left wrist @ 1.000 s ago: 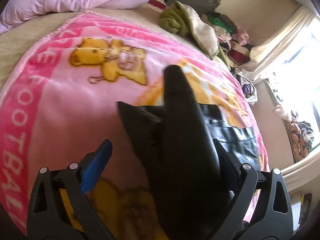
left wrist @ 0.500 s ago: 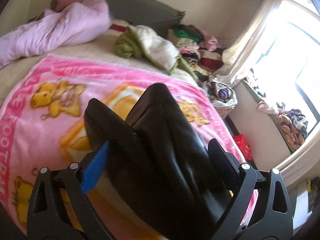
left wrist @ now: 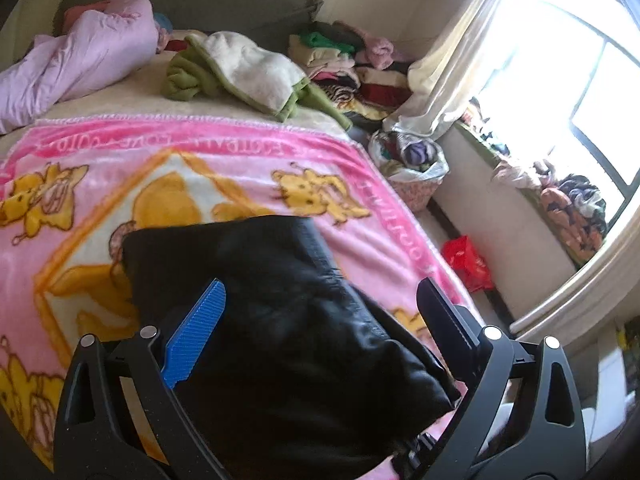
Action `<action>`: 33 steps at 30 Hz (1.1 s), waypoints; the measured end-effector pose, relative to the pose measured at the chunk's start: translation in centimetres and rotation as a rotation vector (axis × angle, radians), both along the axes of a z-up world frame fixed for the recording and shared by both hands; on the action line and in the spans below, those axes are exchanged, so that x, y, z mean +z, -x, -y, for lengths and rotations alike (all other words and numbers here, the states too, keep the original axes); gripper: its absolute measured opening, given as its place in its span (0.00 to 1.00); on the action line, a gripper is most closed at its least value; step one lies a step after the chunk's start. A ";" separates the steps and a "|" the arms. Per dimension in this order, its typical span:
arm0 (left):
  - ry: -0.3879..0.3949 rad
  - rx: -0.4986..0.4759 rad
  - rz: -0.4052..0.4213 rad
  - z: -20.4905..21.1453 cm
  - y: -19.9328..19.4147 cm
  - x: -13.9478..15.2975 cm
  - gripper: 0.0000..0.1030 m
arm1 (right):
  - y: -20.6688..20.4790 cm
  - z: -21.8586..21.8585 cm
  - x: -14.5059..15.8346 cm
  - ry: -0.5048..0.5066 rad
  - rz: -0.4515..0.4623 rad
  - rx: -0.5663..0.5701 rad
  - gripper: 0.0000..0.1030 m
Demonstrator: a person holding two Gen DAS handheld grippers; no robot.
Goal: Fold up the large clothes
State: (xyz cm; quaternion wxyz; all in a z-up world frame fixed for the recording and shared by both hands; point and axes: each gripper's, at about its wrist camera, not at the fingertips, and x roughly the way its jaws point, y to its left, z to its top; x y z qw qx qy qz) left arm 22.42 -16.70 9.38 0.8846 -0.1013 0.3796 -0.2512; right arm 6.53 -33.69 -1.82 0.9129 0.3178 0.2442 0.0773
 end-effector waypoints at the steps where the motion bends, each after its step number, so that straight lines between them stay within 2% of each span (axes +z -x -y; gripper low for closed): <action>1: -0.016 0.010 -0.003 -0.3 -0.1 -0.6 0.87 | -0.1 0.8 -1.3 -0.074 -0.029 0.016 0.14; 7: -0.103 0.137 -0.069 -5.1 0.6 -6.5 0.87 | 0.5 2.4 -3.6 -0.203 -0.063 0.029 0.15; 10: -0.117 0.116 -0.147 -5.3 0.4 -9.7 0.87 | 0.1 3.2 -3.6 -0.247 -0.095 0.046 0.19; 11: -0.139 0.095 -0.169 -4.7 0.4 -10.8 0.87 | -0.2 3.2 -3.0 -0.237 -0.119 0.066 0.31; 12: -0.143 0.098 -0.165 -4.3 0.5 -11.1 0.87 | -0.3 3.4 -2.2 -0.206 -0.145 0.062 0.70; 13: -0.144 0.106 -0.153 -4.1 0.6 -11.4 0.87 | -0.5 4.0 -1.2 -0.196 -0.135 0.065 0.87; 14: -0.140 0.102 -0.145 -3.9 0.7 -11.4 0.87 | -0.9 5.1 -0.2 -0.189 -0.118 0.063 0.95; 16: -0.136 0.088 -0.136 -3.6 0.7 -11.2 0.87 | -1.7 6.2 2.6 -0.129 -0.090 0.046 0.95; 18: -0.139 0.078 -0.126 -3.4 0.9 -11.0 0.87 | -3.7 6.9 4.4 -0.073 -0.110 0.084 0.95; 23: -0.133 0.067 -0.126 -3.3 1.3 -11.0 0.87 | -12.1 6.5 5.6 -0.008 -0.322 0.284 0.95; 25: -0.131 0.067 -0.128 -3.2 1.2 -11.1 0.87 | -15.1 4.9 5.9 0.097 -0.381 0.346 0.94; 26: -0.135 0.064 -0.124 -3.3 1.2 -11.1 0.87 | -15.1 3.9 5.7 0.146 -0.402 0.355 0.93; 28: -0.151 0.067 -0.117 -3.2 1.3 -11.1 0.87 | -16.8 2.4 5.0 0.228 -0.448 0.383 0.71; 29: -0.156 0.064 -0.117 -3.2 1.3 -11.1 0.87 | -17.0 1.5 4.4 0.252 -0.456 0.402 0.41; 30: -0.161 0.060 -0.122 -3.1 1.3 -11.2 0.87 | -16.8 0.8 4.5 0.275 -0.435 0.409 0.31; 32: -0.148 0.056 -0.117 -3.2 1.4 -10.9 0.87 | -15.3 0.1 5.2 0.328 -0.355 0.417 0.19; 33: -0.131 0.052 -0.113 -3.3 1.5 -10.6 0.87 | -14.8 0.4 6.0 0.325 -0.308 0.421 0.17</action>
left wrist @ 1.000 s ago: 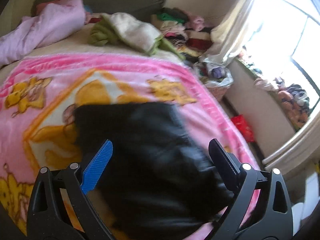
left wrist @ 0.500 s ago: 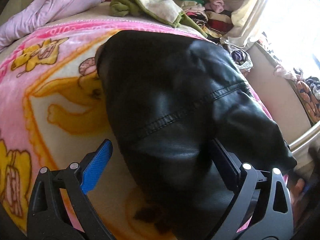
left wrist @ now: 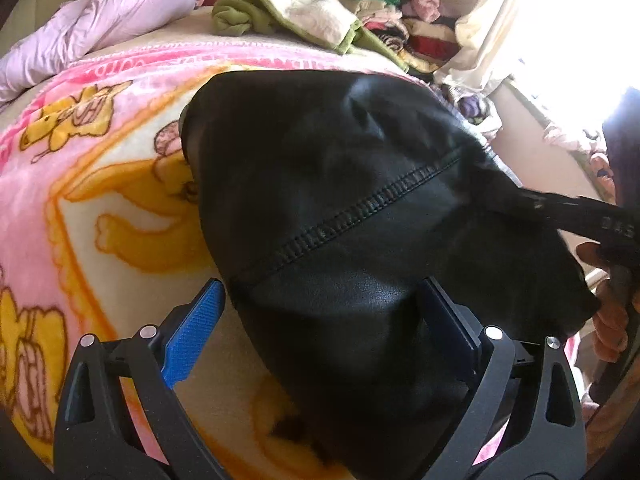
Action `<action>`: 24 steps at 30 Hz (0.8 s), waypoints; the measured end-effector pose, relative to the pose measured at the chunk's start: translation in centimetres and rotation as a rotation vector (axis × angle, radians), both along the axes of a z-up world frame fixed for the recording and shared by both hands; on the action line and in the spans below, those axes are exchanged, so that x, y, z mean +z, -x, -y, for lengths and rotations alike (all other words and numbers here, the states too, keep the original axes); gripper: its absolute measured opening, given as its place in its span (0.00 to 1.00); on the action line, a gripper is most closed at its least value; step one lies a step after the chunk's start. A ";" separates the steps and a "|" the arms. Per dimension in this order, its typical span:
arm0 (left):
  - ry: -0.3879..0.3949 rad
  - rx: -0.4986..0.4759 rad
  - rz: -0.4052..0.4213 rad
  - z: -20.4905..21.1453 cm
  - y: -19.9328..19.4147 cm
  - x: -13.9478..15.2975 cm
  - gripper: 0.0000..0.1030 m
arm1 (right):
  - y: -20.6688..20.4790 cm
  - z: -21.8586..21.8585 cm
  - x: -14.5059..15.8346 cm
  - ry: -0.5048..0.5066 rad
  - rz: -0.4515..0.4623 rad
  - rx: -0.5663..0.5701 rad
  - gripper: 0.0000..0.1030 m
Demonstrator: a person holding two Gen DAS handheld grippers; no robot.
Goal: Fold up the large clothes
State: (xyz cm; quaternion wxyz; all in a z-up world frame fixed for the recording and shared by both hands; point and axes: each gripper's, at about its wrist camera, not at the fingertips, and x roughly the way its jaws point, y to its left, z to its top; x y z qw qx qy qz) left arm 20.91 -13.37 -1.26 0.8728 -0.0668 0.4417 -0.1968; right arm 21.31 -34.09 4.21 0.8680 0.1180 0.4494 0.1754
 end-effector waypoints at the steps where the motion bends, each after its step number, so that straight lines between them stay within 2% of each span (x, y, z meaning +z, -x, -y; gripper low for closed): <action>1: 0.027 -0.010 0.004 -0.2 0.2 0.5 0.88 | 0.5 0.9 0.8 -0.029 0.044 -0.001 0.17; 4: 0.012 -0.018 0.011 0.1 0.7 1.1 0.88 | 0.7 3.2 -0.1 -0.004 0.045 -0.072 0.17; 5: 0.008 -0.018 0.005 0.2 0.8 0.9 0.88 | 0.6 4.3 -1.4 0.009 0.021 -0.100 0.17; 7: 0.020 -0.025 -0.020 0.4 0.8 0.1 0.91 | 0.4 5.5 -4.2 0.023 -0.028 -0.129 0.24; 8: 0.030 -0.026 -0.035 0.5 0.8 -0.5 0.91 | 0.4 5.9 -5.6 0.026 -0.050 -0.132 0.34; 9: 0.034 -0.025 -0.045 0.5 0.8 -0.8 0.91 | 0.6 6.4 -6.5 0.019 -0.059 -0.154 0.51; 10: 0.042 -0.020 -0.050 0.4 0.8 -1.2 0.91 | 1.0 7.0 -6.9 0.005 -0.065 -0.180 0.60; 11: 0.053 -0.016 -0.050 0.3 0.8 -1.3 0.92 | 1.3 8.1 -7.1 -0.036 -0.087 -0.203 0.81; 12: 0.060 -0.015 -0.054 0.0 0.7 -1.4 0.92 | 1.4 8.7 -7.1 -0.076 -0.102 -0.200 0.96; 13: 0.070 -0.015 -0.063 -0.2 0.5 -1.5 0.92 | 1.7 9.6 -7.4 -0.147 -0.124 -0.186 0.96; 17: 0.109 -0.023 -0.100 -0.4 -0.1 -1.9 0.92 | 1.6 10.1 -8.5 -0.218 -0.180 -0.115 0.95; 20: 0.120 -0.030 -0.113 -0.4 -0.5 -2.3 0.92 | 1.3 10.4 -10.5 -0.338 -0.264 -0.088 0.95; 24: 0.126 -0.045 -0.125 -0.3 -1.1 -2.4 0.92 | 1.7 10.3 -11.4 -0.374 -0.268 -0.091 0.93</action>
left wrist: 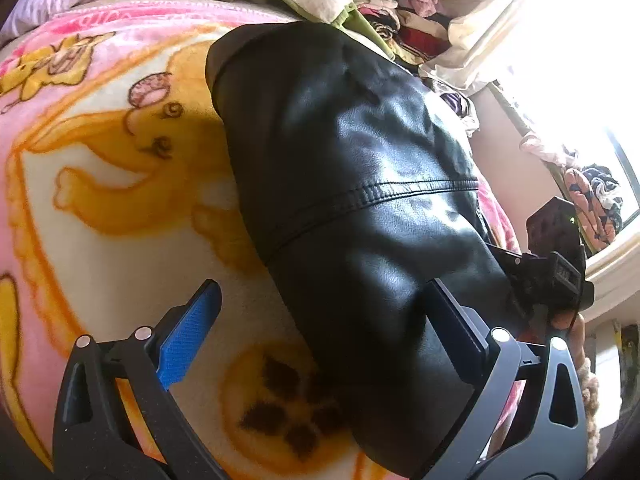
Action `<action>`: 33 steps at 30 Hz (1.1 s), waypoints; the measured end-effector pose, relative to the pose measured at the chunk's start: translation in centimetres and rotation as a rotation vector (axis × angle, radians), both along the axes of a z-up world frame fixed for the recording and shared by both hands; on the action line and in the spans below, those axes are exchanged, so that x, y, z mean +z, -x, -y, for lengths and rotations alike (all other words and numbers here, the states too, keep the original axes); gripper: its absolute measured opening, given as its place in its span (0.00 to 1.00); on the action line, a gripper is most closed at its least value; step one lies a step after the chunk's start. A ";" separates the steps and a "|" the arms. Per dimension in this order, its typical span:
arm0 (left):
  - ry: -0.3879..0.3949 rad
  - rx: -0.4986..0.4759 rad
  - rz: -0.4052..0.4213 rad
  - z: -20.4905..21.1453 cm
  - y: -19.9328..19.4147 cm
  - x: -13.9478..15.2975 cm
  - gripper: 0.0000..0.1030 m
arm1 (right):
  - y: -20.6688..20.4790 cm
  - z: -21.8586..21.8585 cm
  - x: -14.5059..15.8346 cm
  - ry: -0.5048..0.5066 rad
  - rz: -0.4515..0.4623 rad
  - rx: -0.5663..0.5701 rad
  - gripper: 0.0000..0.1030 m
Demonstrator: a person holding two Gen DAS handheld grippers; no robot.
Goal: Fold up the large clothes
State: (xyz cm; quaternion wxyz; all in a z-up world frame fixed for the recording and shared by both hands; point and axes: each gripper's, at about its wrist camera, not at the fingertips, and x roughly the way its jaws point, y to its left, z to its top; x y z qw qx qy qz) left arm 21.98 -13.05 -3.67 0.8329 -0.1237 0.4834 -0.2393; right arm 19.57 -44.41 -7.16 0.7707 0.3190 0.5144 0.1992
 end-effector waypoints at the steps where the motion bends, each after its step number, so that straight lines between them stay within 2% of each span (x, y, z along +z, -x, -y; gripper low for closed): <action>1: -0.005 -0.003 0.002 0.0 -0.2 0.0 0.92 | 0.2 -0.4 0.0 -0.001 -0.001 -0.003 0.93; 4: -0.018 0.001 -0.002 -0.3 -0.7 -0.1 0.92 | 0.7 -2.4 0.4 -0.003 -0.009 0.028 0.90; 6: -0.031 -0.001 -0.008 -0.4 -0.9 -0.3 0.92 | 0.9 -4.0 0.8 0.035 -0.001 0.047 0.90; 10: -0.050 -0.005 0.000 -0.9 -1.0 -0.2 0.92 | 1.6 -6.2 1.6 0.079 0.022 0.024 0.90; 16: -0.055 0.008 0.023 -2.6 -1.5 0.9 0.92 | 3.1 -8.2 0.9 -0.052 0.034 -0.011 0.88; 21: -0.087 0.089 0.043 -5.8 -2.7 1.9 0.92 | 3.2 -12.2 0.9 -0.126 0.048 0.024 0.87; 22: -0.089 0.104 0.041 -6.5 -2.8 1.9 0.92 | 3.0 -12.4 1.0 -0.111 0.052 0.032 0.86; 24: -0.056 0.103 0.028 -7.7 -2.4 1.6 0.92 | 2.8 -12.3 1.7 0.002 0.064 0.007 0.87; 25: -0.054 0.096 0.034 -7.8 -2.1 1.7 0.92 | 2.9 -12.0 2.0 0.027 0.064 -0.007 0.87; 27: -0.076 0.069 0.058 -7.2 -1.1 2.0 0.91 | 3.6 -11.3 3.1 0.118 0.096 -0.041 0.88; 29: -0.090 0.053 0.084 -6.5 -0.3 2.6 0.91 | 4.9 -11.3 4.8 0.290 0.167 -0.058 0.93; 33: -0.132 0.038 0.126 -5.6 0.8 3.5 0.91 | 6.9 -11.9 6.6 0.443 0.225 -0.083 0.93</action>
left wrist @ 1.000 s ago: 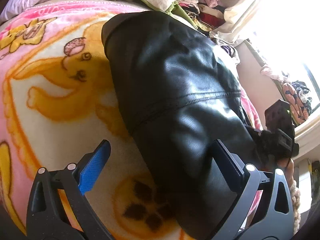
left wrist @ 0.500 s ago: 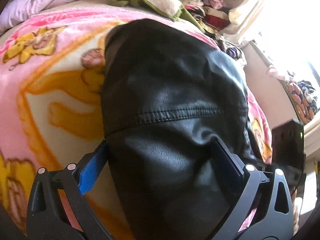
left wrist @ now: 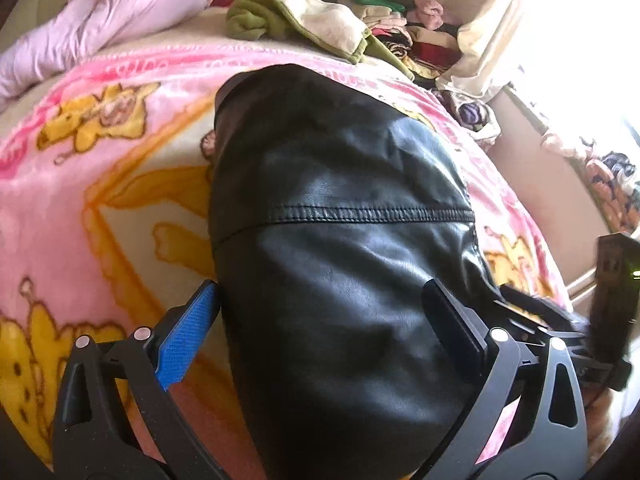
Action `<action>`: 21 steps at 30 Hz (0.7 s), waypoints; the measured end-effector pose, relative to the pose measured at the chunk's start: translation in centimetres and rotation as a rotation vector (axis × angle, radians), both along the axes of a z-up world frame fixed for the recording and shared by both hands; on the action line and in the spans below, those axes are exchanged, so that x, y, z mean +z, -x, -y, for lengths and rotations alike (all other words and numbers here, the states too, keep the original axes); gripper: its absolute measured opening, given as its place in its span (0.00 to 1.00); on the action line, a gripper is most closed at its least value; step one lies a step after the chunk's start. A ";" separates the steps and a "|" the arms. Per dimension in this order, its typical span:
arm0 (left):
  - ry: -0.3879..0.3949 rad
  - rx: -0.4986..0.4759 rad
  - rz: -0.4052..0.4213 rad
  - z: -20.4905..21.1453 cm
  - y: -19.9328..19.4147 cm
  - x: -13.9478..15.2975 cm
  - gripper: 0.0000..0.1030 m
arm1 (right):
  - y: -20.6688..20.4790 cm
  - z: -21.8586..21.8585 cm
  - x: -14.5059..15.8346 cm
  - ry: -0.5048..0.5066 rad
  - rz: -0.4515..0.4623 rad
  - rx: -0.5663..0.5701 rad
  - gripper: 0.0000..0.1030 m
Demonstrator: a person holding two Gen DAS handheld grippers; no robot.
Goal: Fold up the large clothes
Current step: 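Open the right gripper and lift both grippers off the folded jacket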
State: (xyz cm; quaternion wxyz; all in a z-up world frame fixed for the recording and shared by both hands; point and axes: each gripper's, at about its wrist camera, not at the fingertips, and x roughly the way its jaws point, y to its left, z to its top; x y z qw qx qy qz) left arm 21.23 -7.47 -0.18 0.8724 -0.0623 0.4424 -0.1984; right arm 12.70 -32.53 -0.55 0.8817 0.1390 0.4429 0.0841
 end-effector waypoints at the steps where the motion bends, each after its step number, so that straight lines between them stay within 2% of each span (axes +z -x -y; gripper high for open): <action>1: -0.006 -0.006 0.009 0.2 0.2 0.2 0.91 | 0.6 -0.1 0.4 0.042 0.015 -0.014 0.93; 6: -0.028 -0.025 0.032 0.6 1.4 0.7 0.91 | 1.5 -1.5 0.9 0.201 0.054 -0.048 0.93; 9: -0.029 -0.031 0.042 0.4 1.8 0.9 0.91 | 2.1 -1.1 0.5 0.239 0.066 -0.068 0.93; 12: -0.036 -0.023 0.058 0.1 2.5 1.3 0.91 | 1.6 -1.6 -0.2 0.253 0.074 -0.086 0.93; 21: -0.047 0.002 0.090 -1.0 4.6 2.6 0.91 | 3.0 -1.9 1.1 0.217 0.103 -0.113 0.94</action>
